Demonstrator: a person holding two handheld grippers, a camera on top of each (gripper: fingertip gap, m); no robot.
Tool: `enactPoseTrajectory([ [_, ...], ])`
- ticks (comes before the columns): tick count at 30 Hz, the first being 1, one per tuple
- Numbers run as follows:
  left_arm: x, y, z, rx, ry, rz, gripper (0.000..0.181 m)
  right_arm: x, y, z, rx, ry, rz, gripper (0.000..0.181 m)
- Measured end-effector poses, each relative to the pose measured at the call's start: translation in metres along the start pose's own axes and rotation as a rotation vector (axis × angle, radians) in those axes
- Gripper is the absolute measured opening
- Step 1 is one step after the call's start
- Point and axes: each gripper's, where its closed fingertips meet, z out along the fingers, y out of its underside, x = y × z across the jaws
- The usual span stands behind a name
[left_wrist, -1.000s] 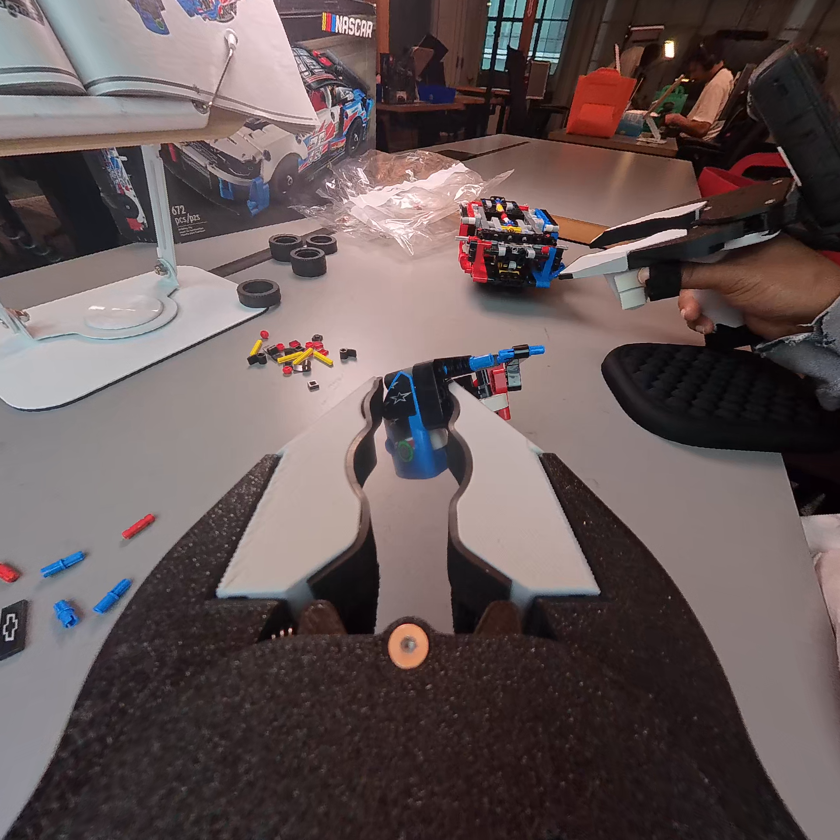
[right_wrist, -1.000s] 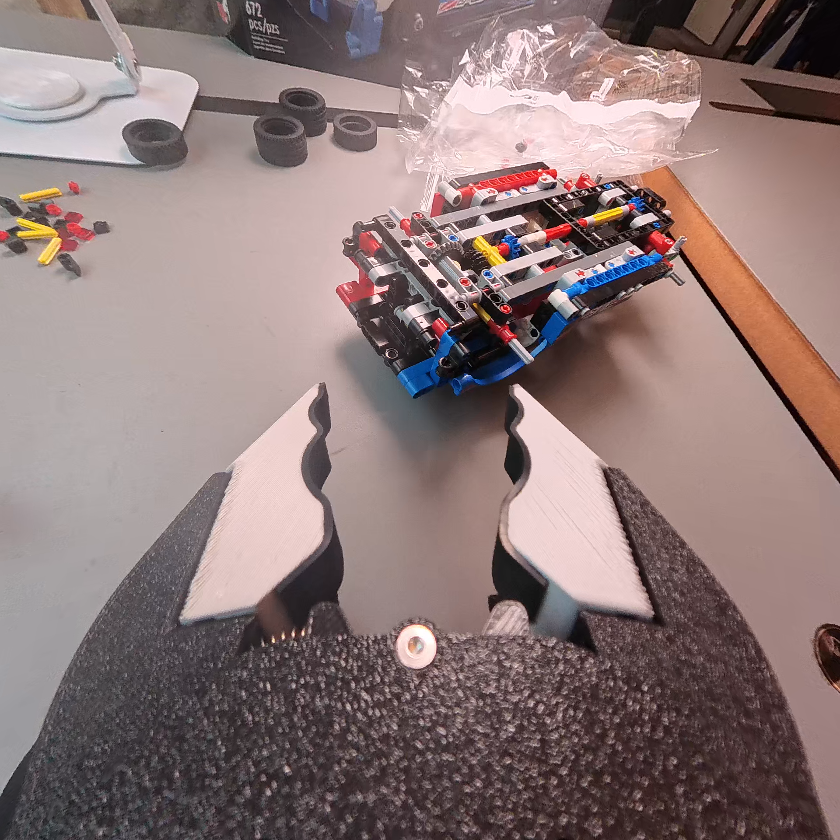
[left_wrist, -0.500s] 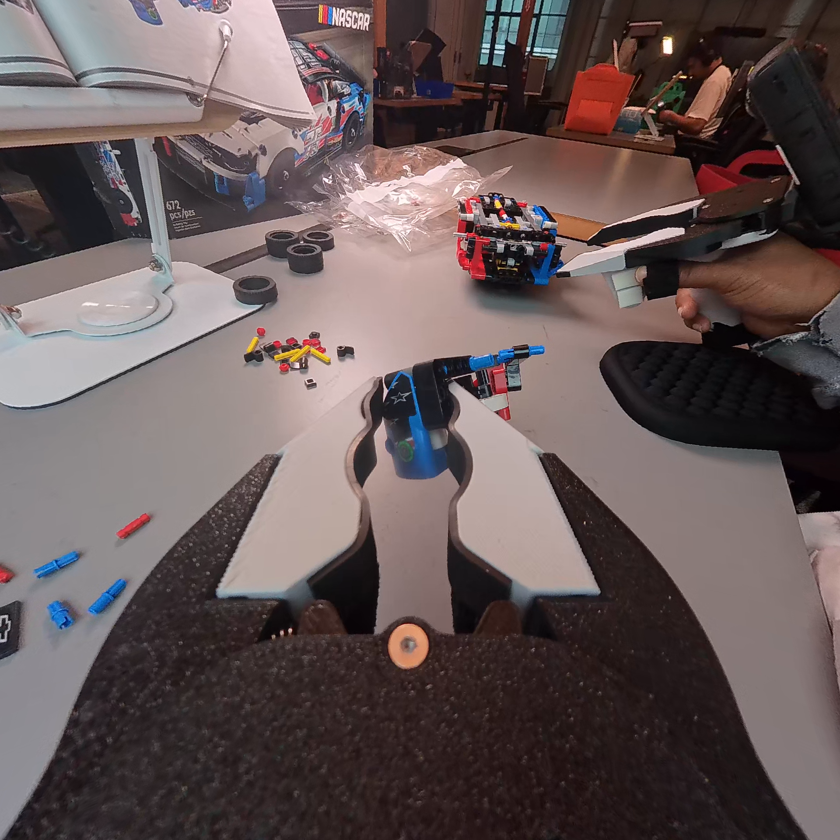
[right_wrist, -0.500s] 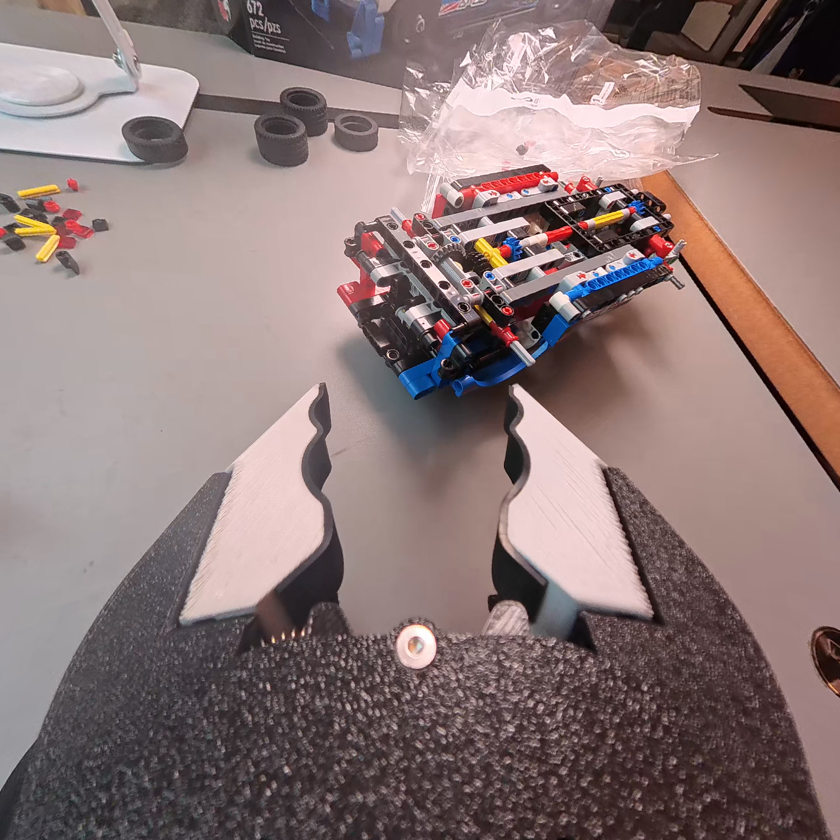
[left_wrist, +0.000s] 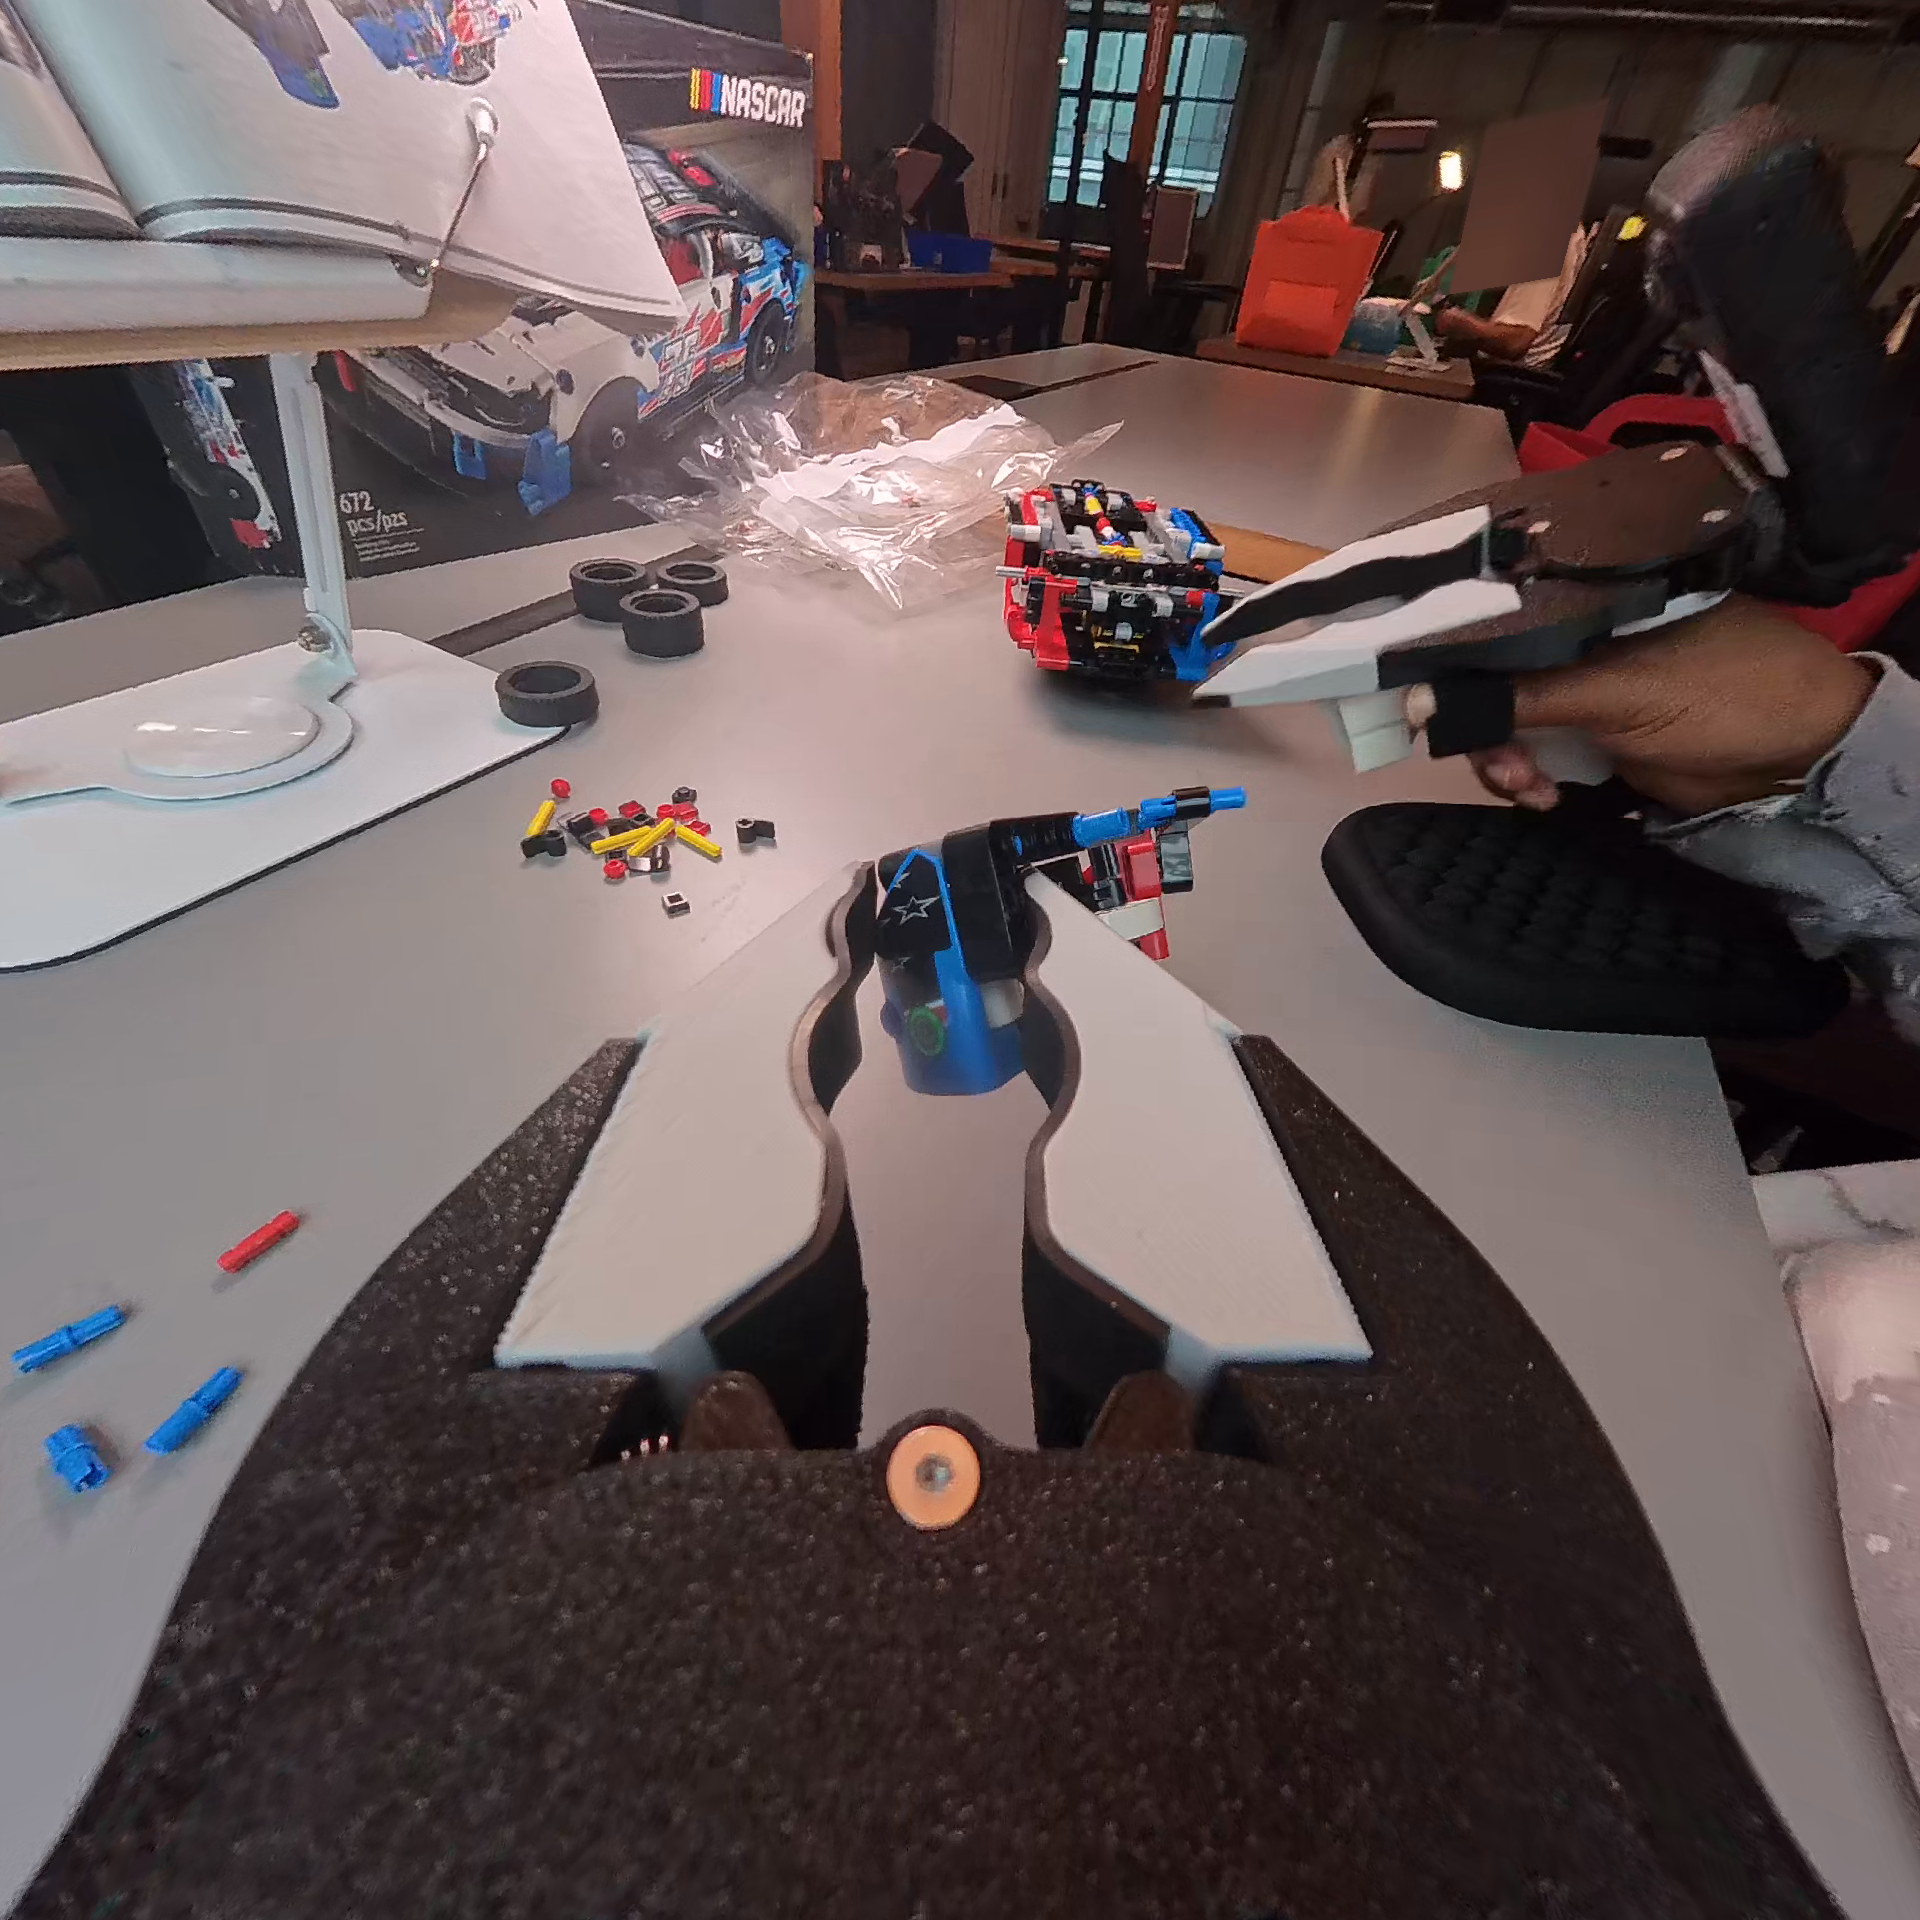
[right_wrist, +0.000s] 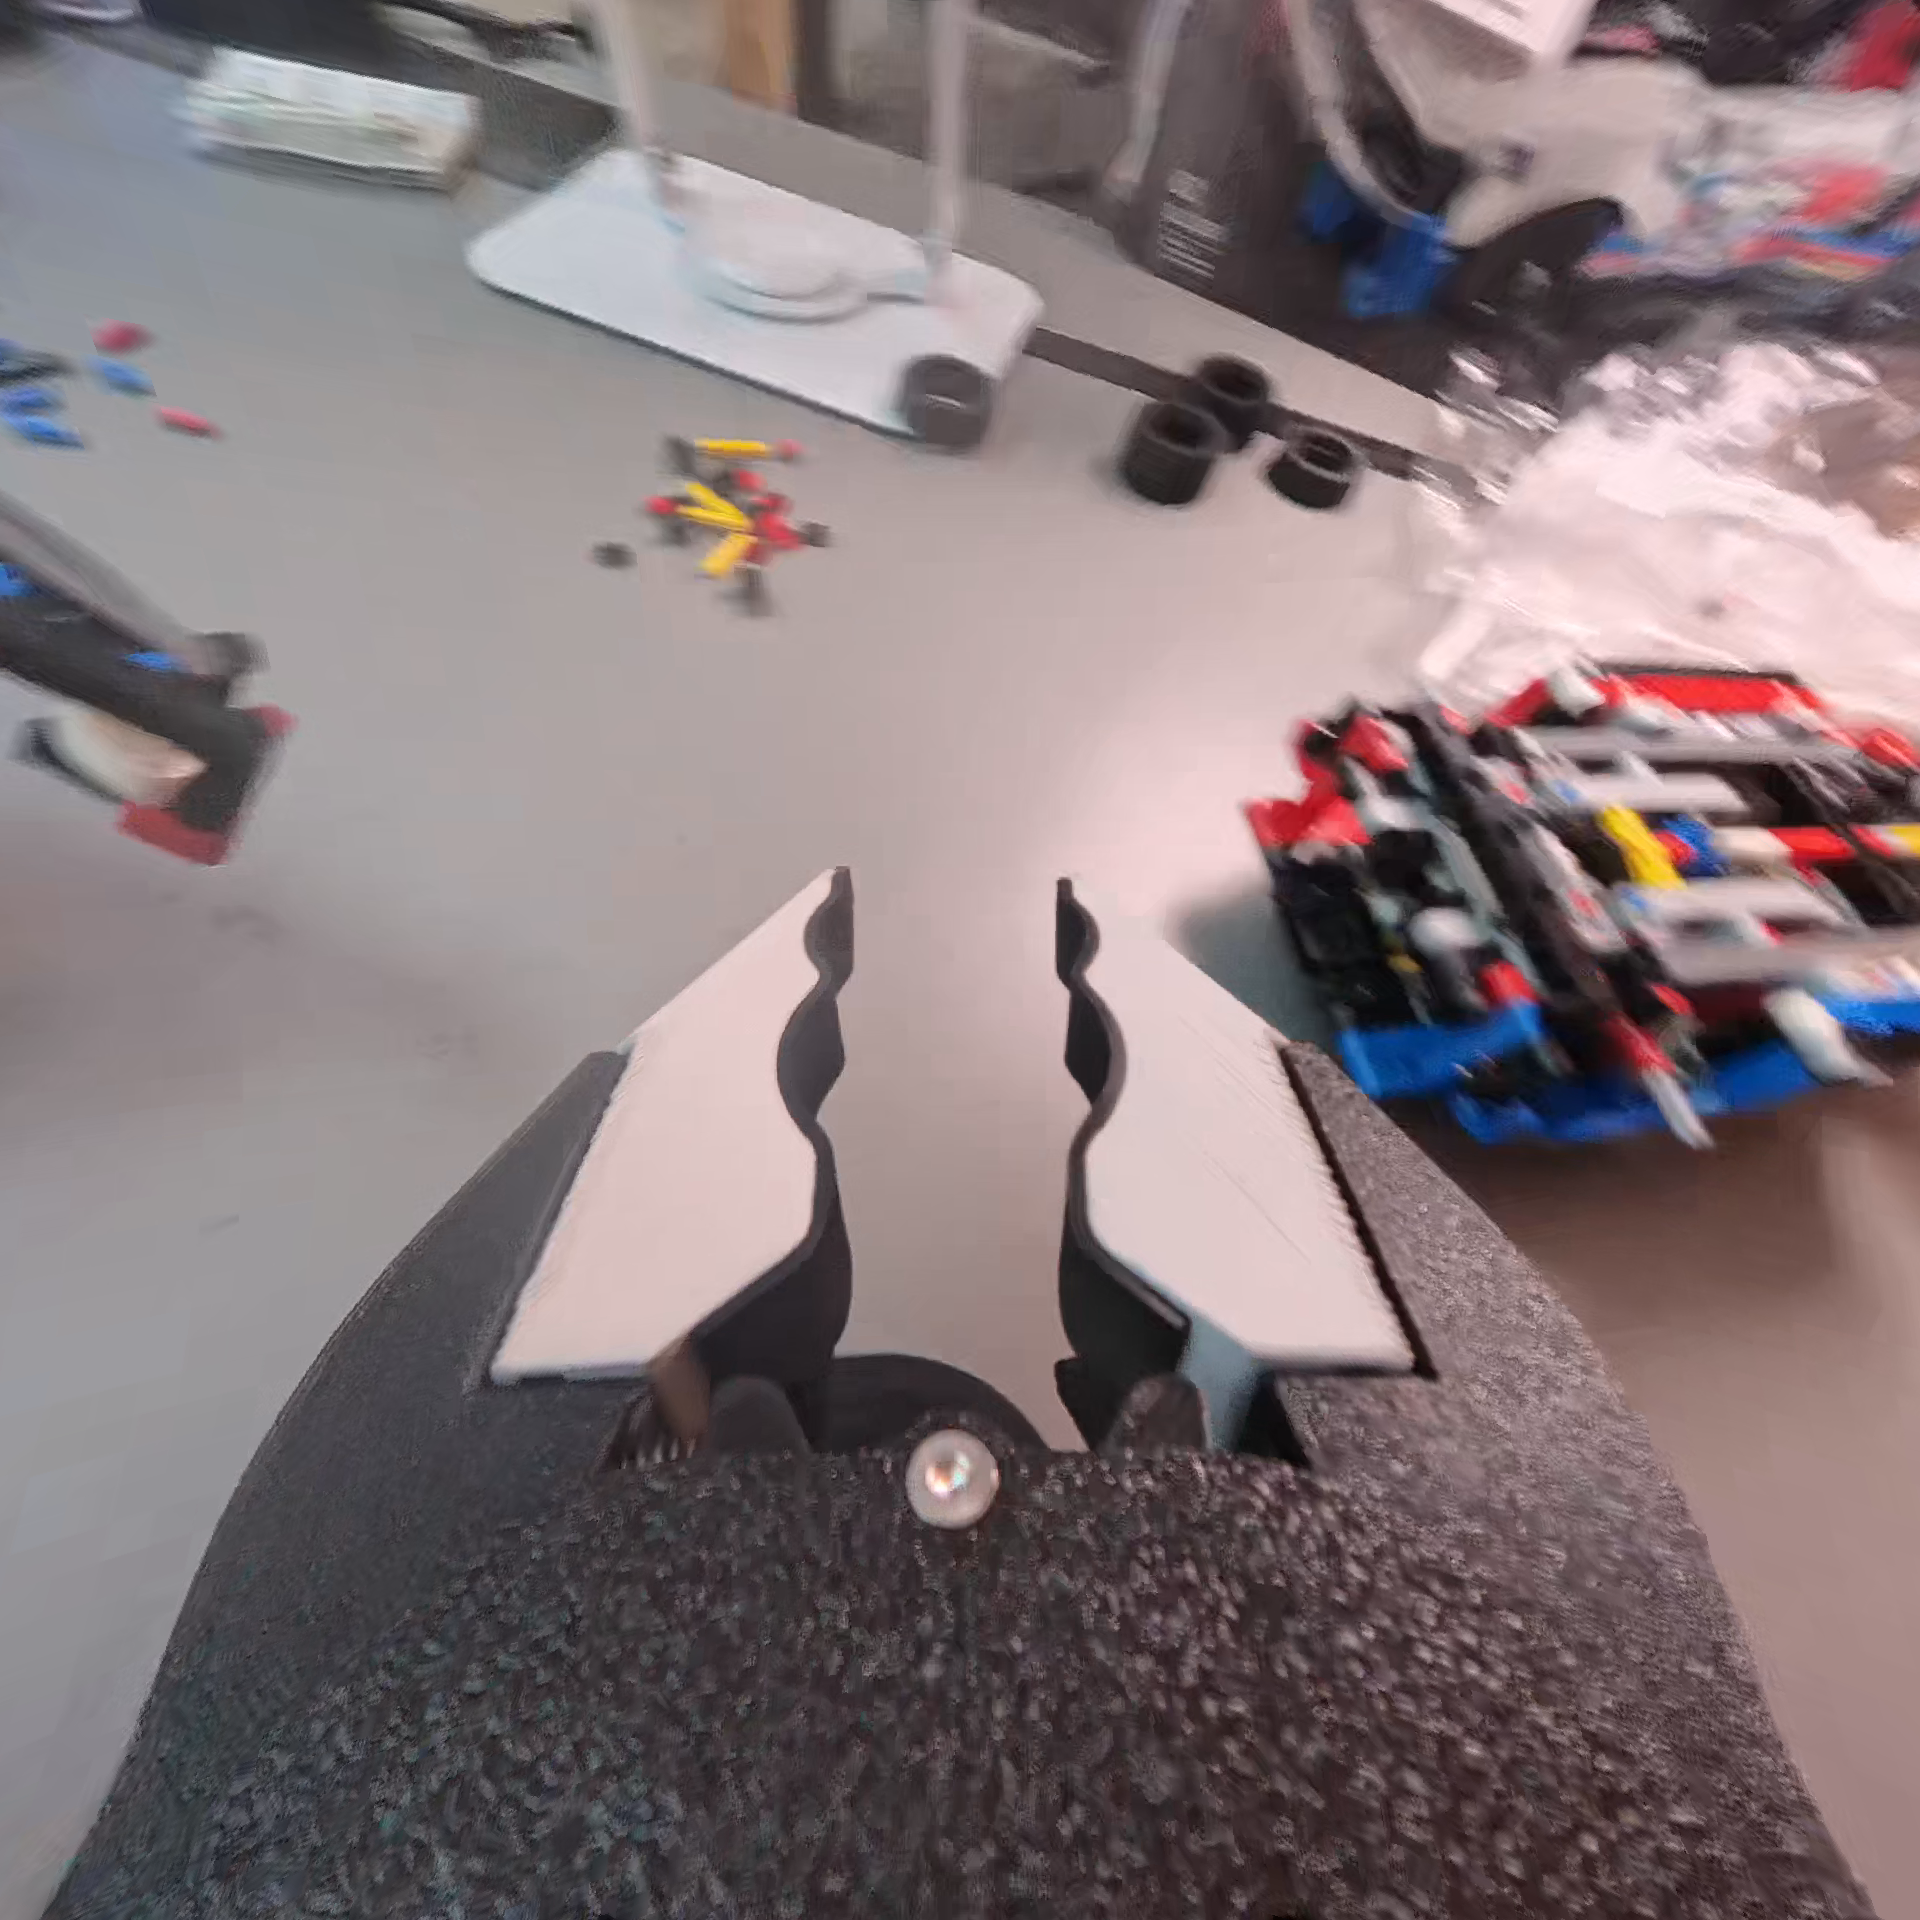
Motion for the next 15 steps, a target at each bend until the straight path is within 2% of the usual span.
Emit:
enactPoseTrajectory([
  [3, 0.006, -0.005, -0.001, 0.031, 0.04, -0.023, 0.023, -0.079, -0.025, -0.002, 0.106, -0.348, -0.102, 0.036],
  [5, 0.008, -0.009, -0.003, 0.054, 0.055, -0.025, 0.022, -0.11, -0.034, -0.004, 0.14, -0.473, -0.17, 0.032],
  [6, 0.008, -0.012, -0.005, 0.072, 0.064, -0.034, 0.02, -0.12, -0.036, -0.004, 0.149, -0.51, -0.221, 0.037],
  [10, -0.002, -0.018, -0.014, 0.108, 0.039, -0.093, 0.019, -0.135, -0.042, -0.005, 0.165, -0.592, -0.379, 0.042],
  [15, -0.018, -0.019, -0.019, 0.124, 0.012, -0.197, 0.019, -0.147, -0.051, -0.016, 0.226, -0.741, -0.445, 0.053],
])
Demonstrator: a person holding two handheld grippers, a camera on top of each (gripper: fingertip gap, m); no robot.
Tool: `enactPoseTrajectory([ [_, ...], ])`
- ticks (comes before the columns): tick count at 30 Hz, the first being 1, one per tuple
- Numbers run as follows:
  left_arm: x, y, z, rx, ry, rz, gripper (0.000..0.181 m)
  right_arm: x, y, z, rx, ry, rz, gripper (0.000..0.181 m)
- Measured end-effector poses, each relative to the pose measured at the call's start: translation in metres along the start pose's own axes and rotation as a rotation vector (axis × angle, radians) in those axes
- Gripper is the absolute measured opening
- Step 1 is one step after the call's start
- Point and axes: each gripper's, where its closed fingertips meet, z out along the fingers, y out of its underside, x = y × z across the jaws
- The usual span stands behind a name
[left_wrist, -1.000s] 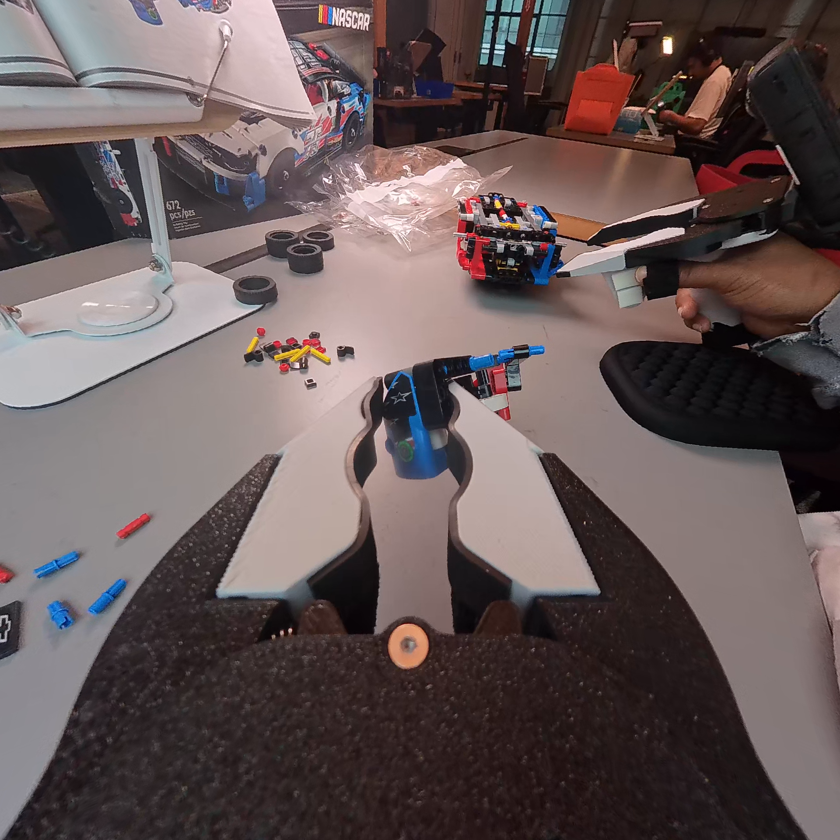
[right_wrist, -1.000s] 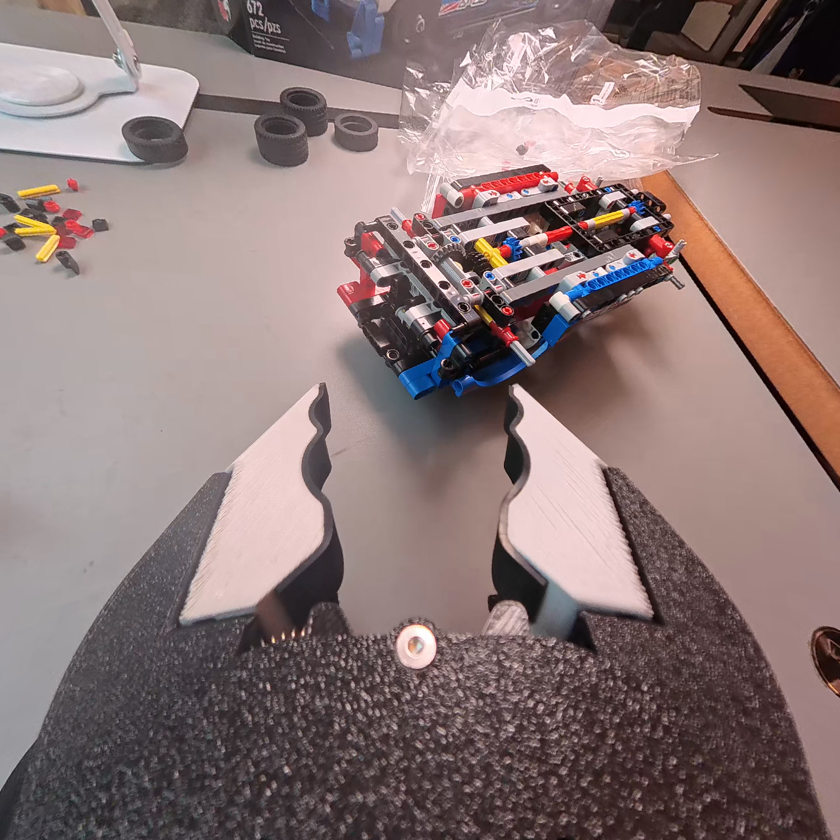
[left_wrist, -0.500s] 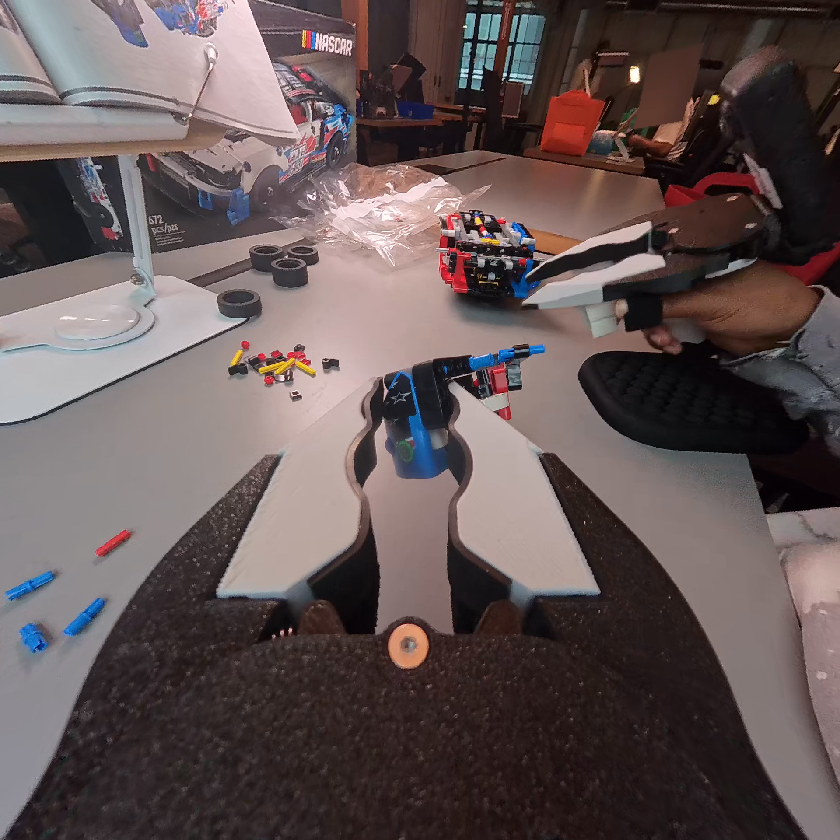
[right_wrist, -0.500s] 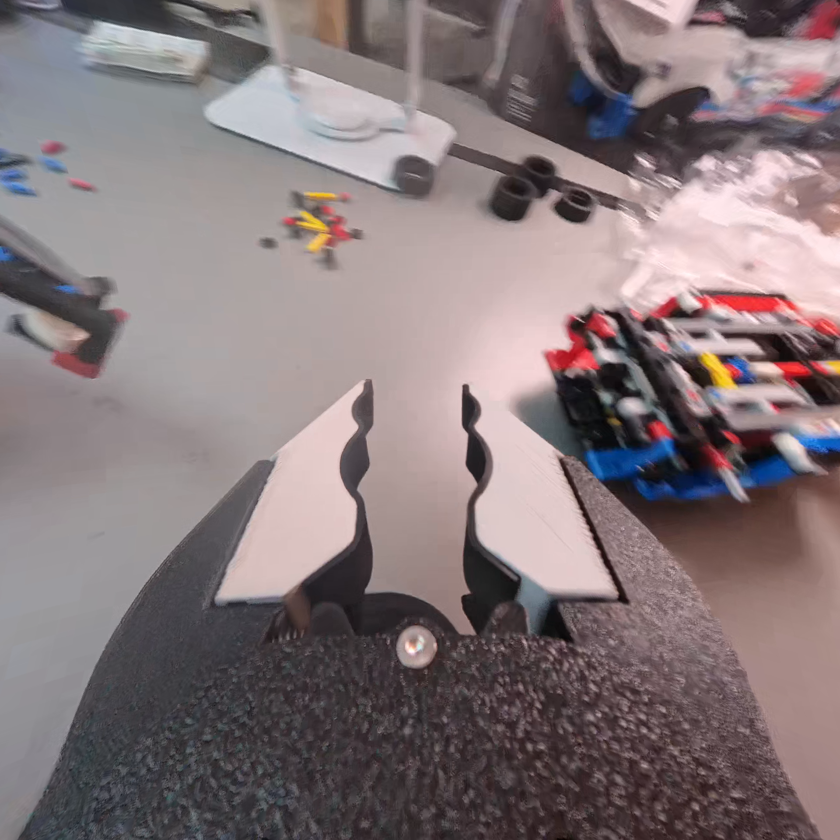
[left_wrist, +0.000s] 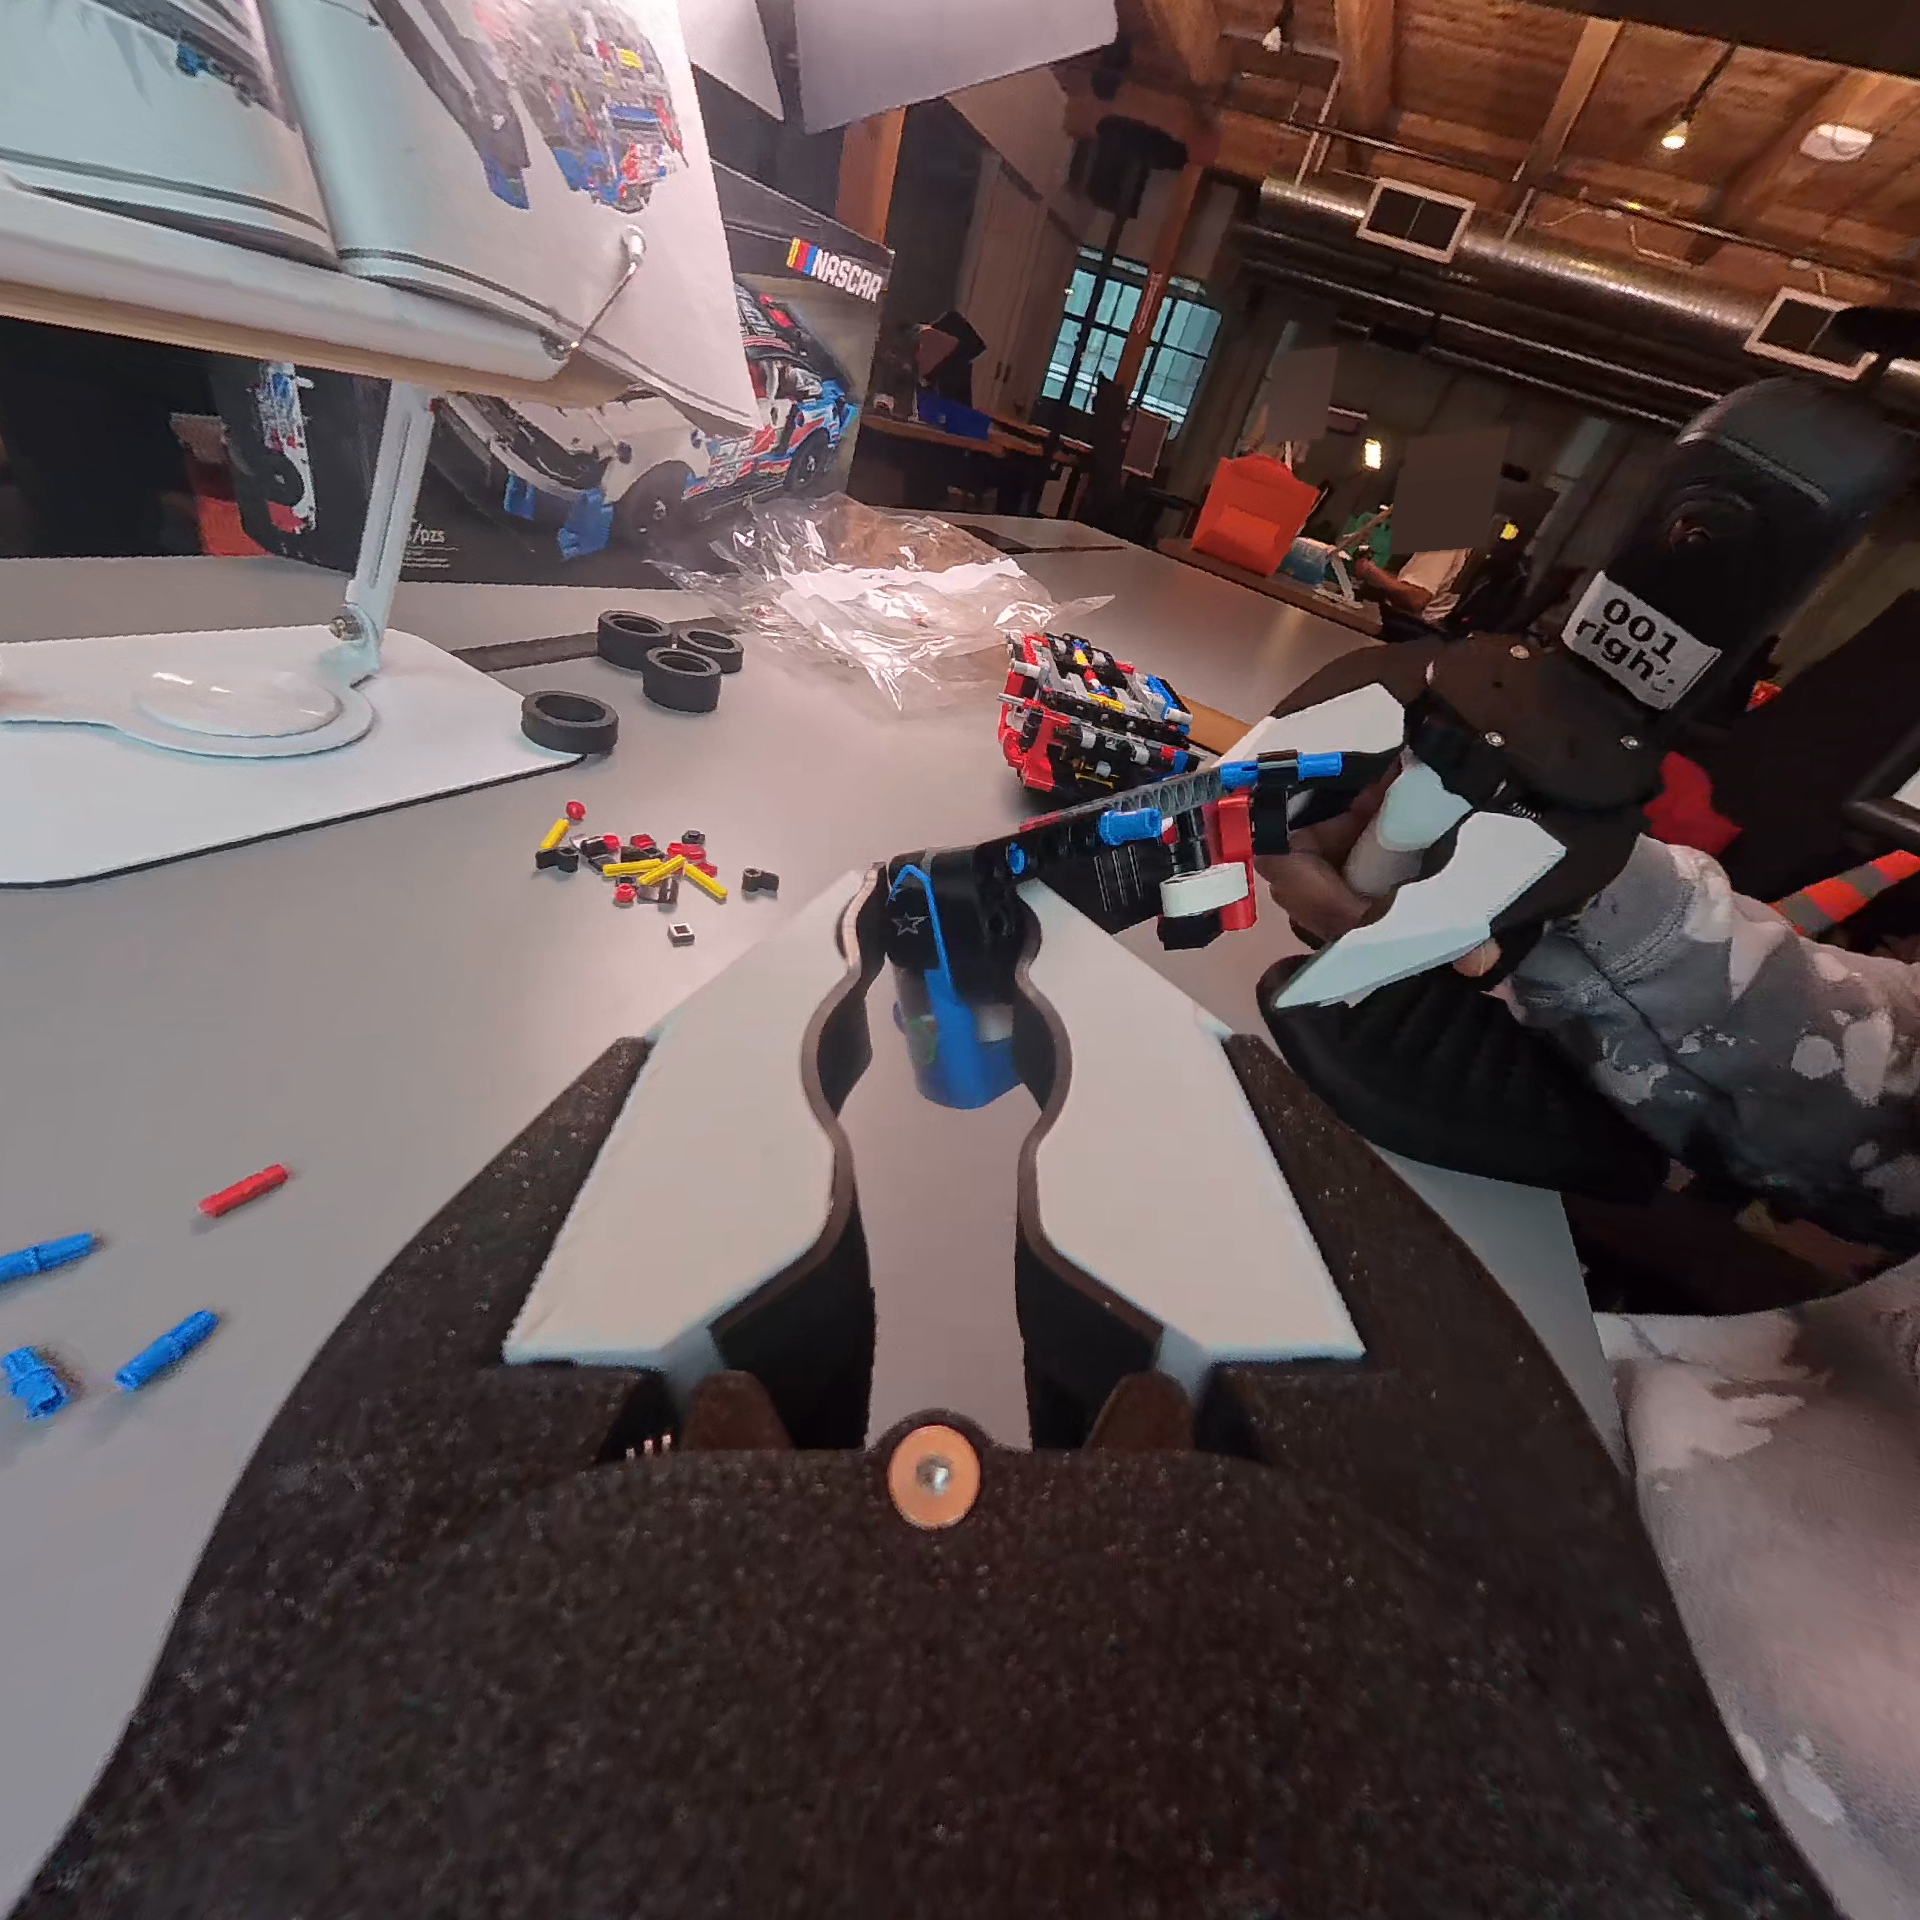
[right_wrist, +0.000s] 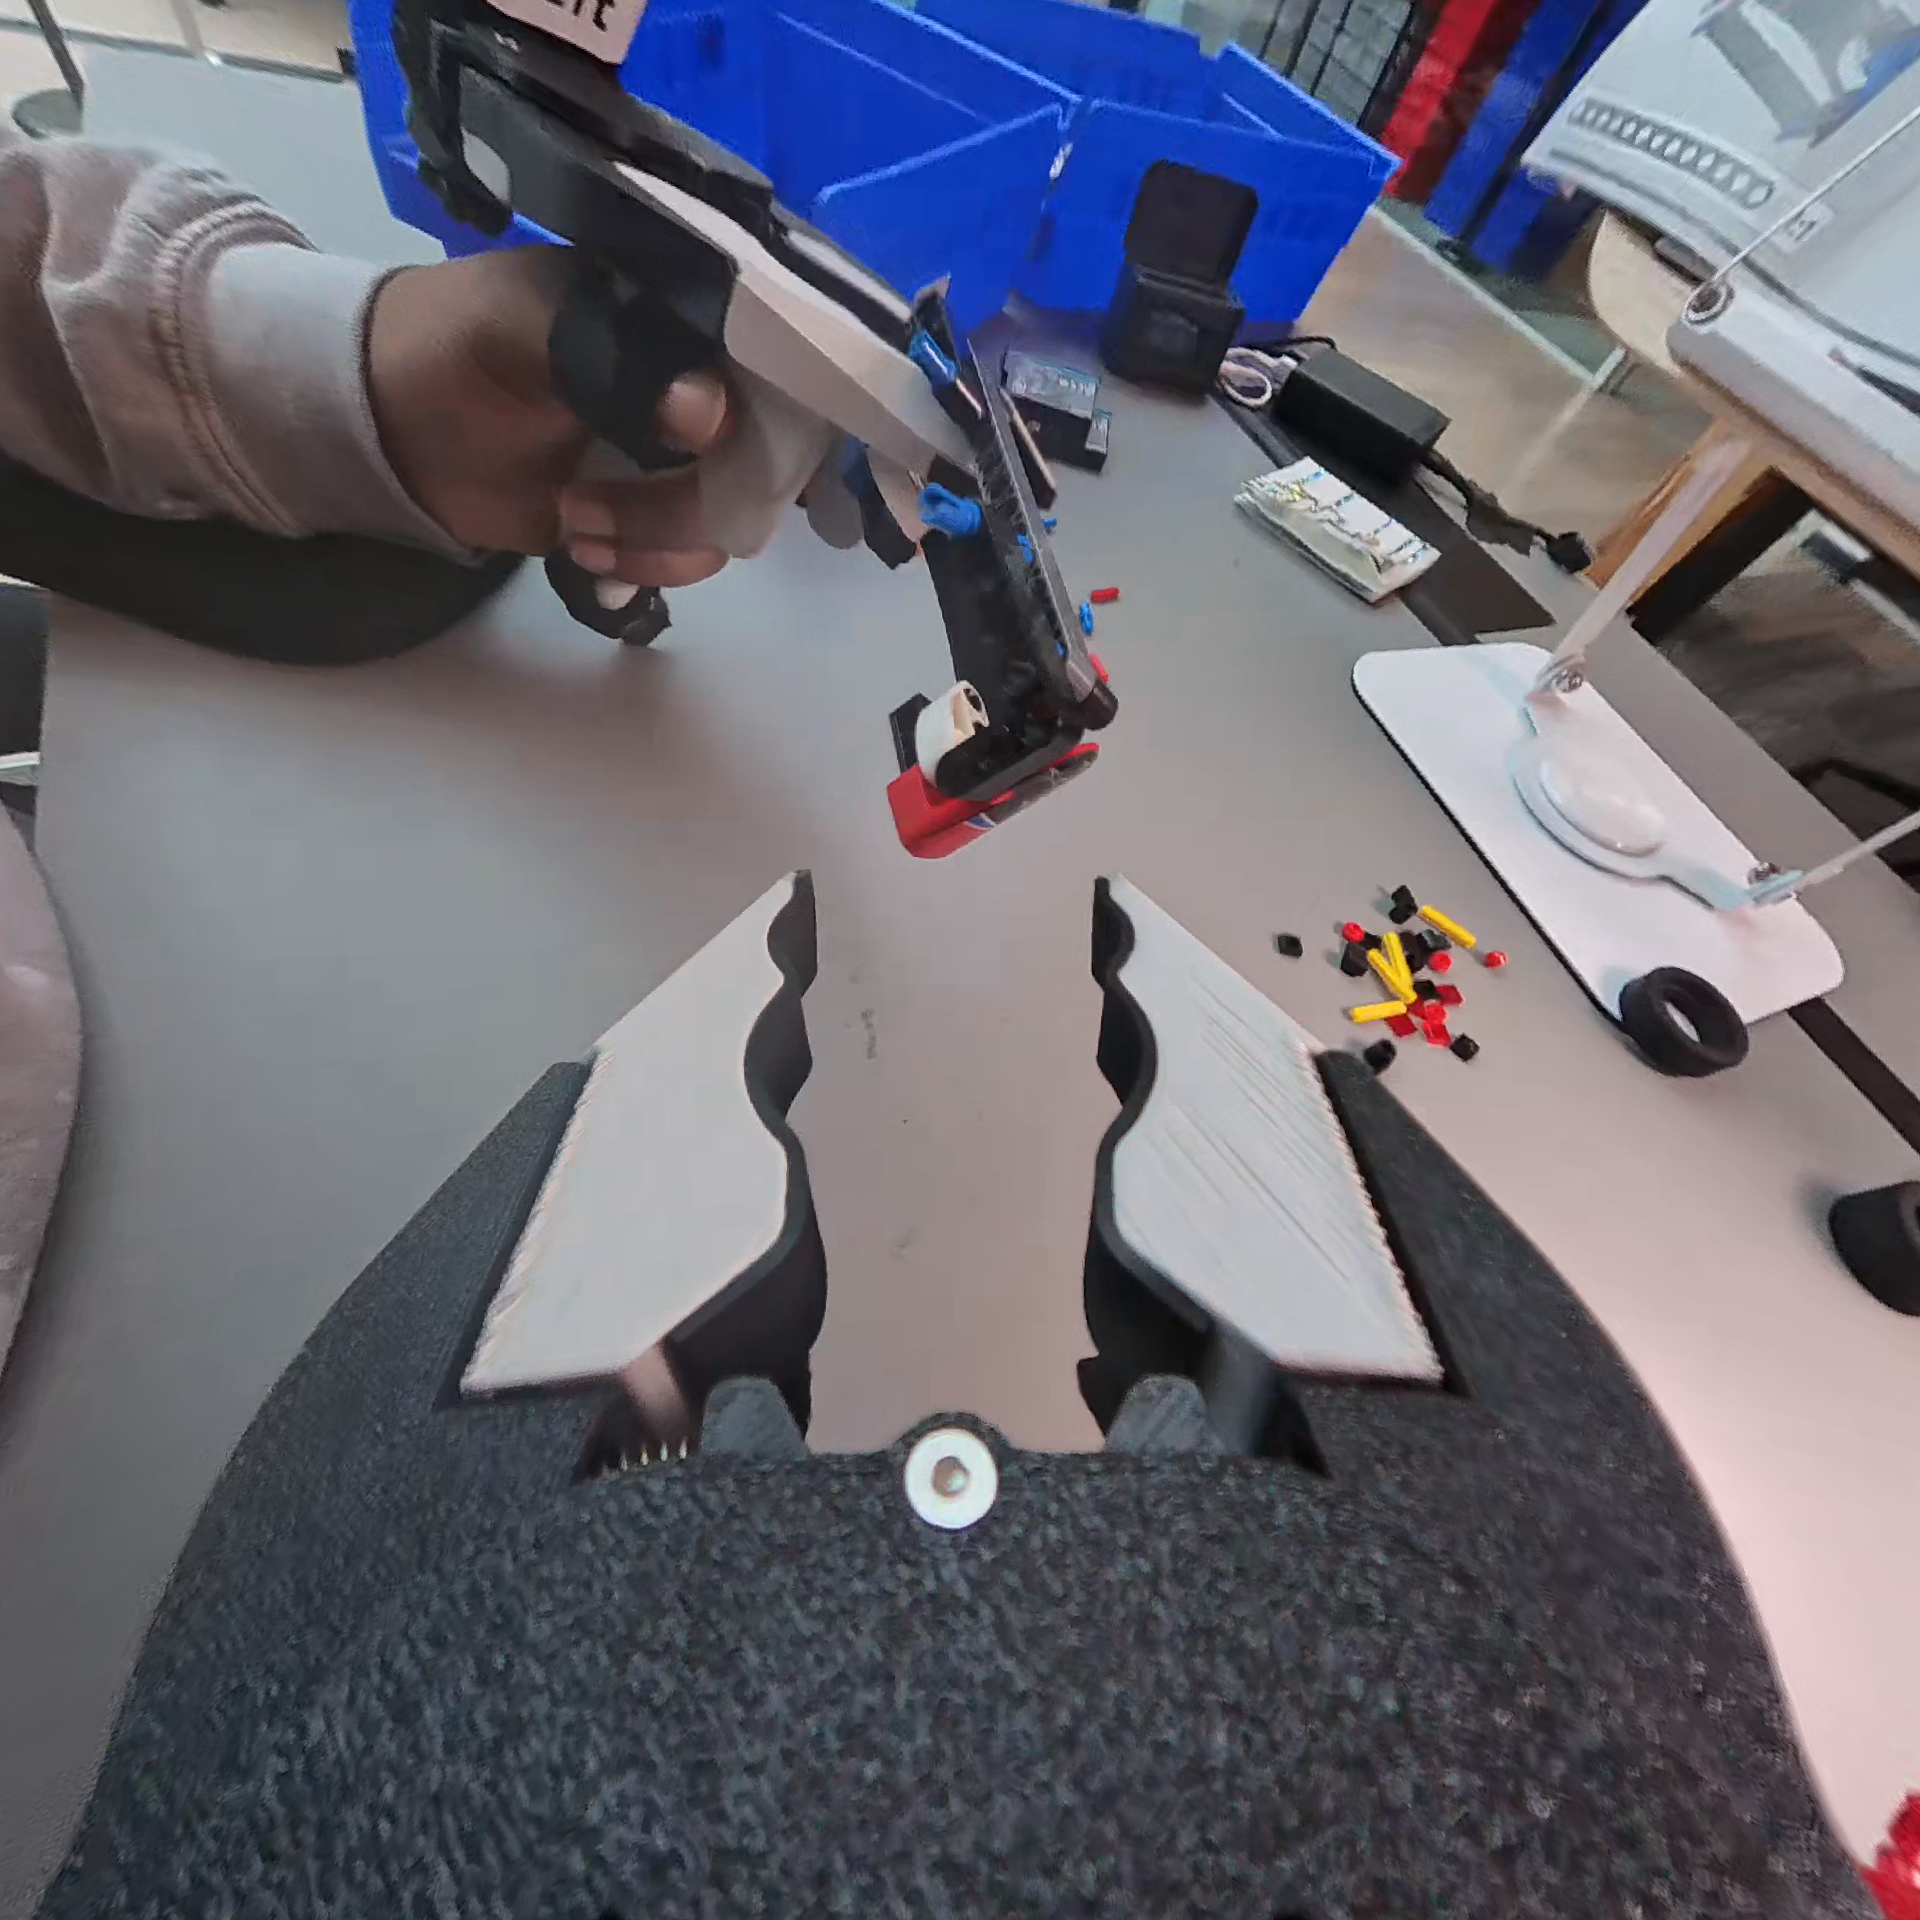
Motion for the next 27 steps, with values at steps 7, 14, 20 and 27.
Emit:
enactPoseTrajectory([
  [7, -0.011, 0.001, 0.002, -0.005, -0.068, -0.016, 0.019, 0.018, -0.026, 0.014, 0.111, -0.067, -0.024, 0.03],
  [14, -0.002, 0.007, 0.001, -0.067, 0.028, 0.129, 0.033, 0.043, -0.014, 0.022, 0.168, -0.103, -0.26, 0.029],
  [20, 0.006, 0.022, 0.002, -0.289, 0.161, 0.251, 0.065, 0.042, 0.011, 0.034, 0.126, 0.008, -0.649, 0.029],
  [27, 0.002, 0.066, 0.02, -0.627, 0.296, 0.296, 0.066, 0.012, 0.016, 0.04, 0.173, -0.082, -0.641, 0.029],
])
